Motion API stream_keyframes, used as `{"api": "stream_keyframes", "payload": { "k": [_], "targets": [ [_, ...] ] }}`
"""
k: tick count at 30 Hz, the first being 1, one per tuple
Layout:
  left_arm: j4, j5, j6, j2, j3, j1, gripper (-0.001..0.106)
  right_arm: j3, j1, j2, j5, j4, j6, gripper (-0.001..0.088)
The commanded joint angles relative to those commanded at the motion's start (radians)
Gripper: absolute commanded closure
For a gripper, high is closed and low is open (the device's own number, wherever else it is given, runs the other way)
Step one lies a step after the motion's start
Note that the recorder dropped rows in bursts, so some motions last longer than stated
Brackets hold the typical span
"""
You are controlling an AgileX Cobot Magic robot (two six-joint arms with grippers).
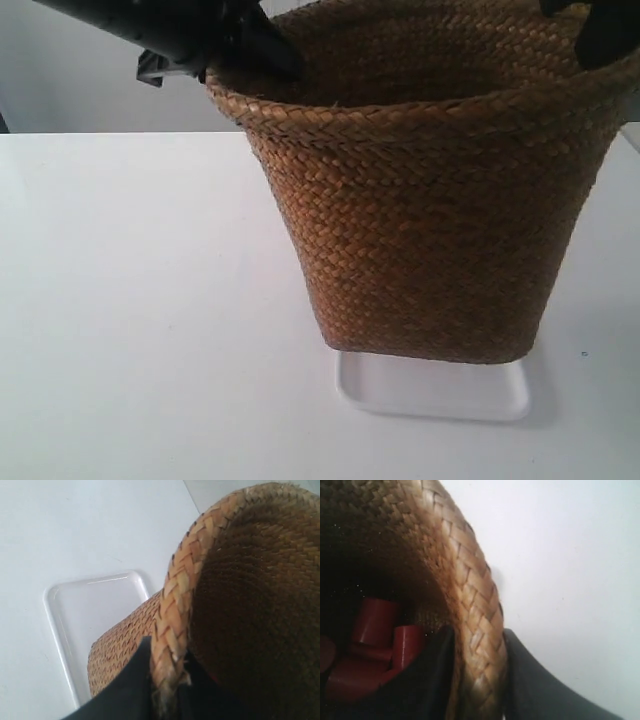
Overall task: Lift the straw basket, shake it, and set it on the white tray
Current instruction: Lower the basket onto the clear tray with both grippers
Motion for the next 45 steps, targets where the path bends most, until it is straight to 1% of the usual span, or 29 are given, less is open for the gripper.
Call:
{"api": "stream_keyframes", "payload": {
  "k": [5,9,15,19,21,24,29,33,35,36,37,38,39,40,41,42,43,45],
  "targets": [
    [0.006,-0.064,0.04,0.049,0.0,-0.041,0.105,0.058,-0.012,0.019,-0.051,0.0,0.0,0.0868],
    [0.01,-0.112,0.057,0.074,0.0,-0.058,0.105,0.062,-0.012,0.074,-0.062,-0.002,0.0,0.0868],
    [0.027,-0.143,0.087,0.118,0.0,-0.059,0.105,0.062,-0.012,0.138,-0.085,-0.002,0.002,0.0868],
    [-0.025,-0.153,0.087,0.148,0.0,-0.059,0.105,0.062,-0.012,0.16,-0.103,-0.024,0.002,0.0868],
    [-0.022,-0.155,0.094,0.161,0.0,-0.059,0.105,0.062,-0.012,0.169,-0.11,-0.039,0.002,0.0868],
    [-0.018,-0.152,0.15,0.183,0.0,-0.059,0.105,0.062,-0.012,0.188,-0.114,-0.043,0.002,0.0868],
    [-0.018,-0.15,0.167,0.196,0.0,-0.059,0.105,0.062,-0.012,0.228,-0.102,-0.046,-0.02,0.0868],
    [-0.018,-0.155,0.227,0.196,0.0,-0.059,0.105,0.062,-0.012,0.245,-0.114,-0.048,-0.02,0.0868],
    [-0.018,-0.137,0.227,0.2,0.0,-0.059,0.105,0.062,-0.012,0.255,-0.119,-0.048,-0.029,0.0829],
    [-0.018,-0.121,0.229,0.205,0.0,-0.059,0.104,0.062,-0.012,0.259,-0.119,-0.046,-0.029,0.0734],
    [-0.018,-0.111,0.229,0.207,0.0,-0.059,0.101,0.062,-0.012,0.261,-0.119,-0.046,-0.029,0.067],
    [-0.018,-0.098,0.237,0.208,0.0,-0.059,0.091,0.062,-0.012,0.261,-0.119,-0.046,-0.029,0.0522],
    [-0.018,-0.1,0.239,0.208,0.0,-0.059,0.083,0.062,-0.012,0.261,-0.117,-0.046,-0.029,0.0422],
    [-0.018,-0.1,0.239,0.208,0.0,-0.059,0.074,0.062,-0.012,0.261,-0.117,-0.046,-0.029,0.0342],
    [-0.018,-0.1,0.239,0.208,0.0,-0.059,0.066,0.062,-0.012,0.261,-0.113,-0.046,-0.027,0.0293],
    [-0.018,-0.1,0.239,0.208,0.0,-0.059,0.059,0.062,-0.012,0.261,-0.106,-0.046,-0.027,0.0277],
    [-0.02,-0.096,0.239,0.208,0.0,-0.059,0.053,0.062,-0.012,0.261,-0.099,-0.046,-0.027,0.0277],
    [-0.025,-0.085,0.239,0.199,0.0,-0.059,0.047,0.062,-0.012,0.241,-0.097,-0.048,-0.027,0.0277]
  ]
}}
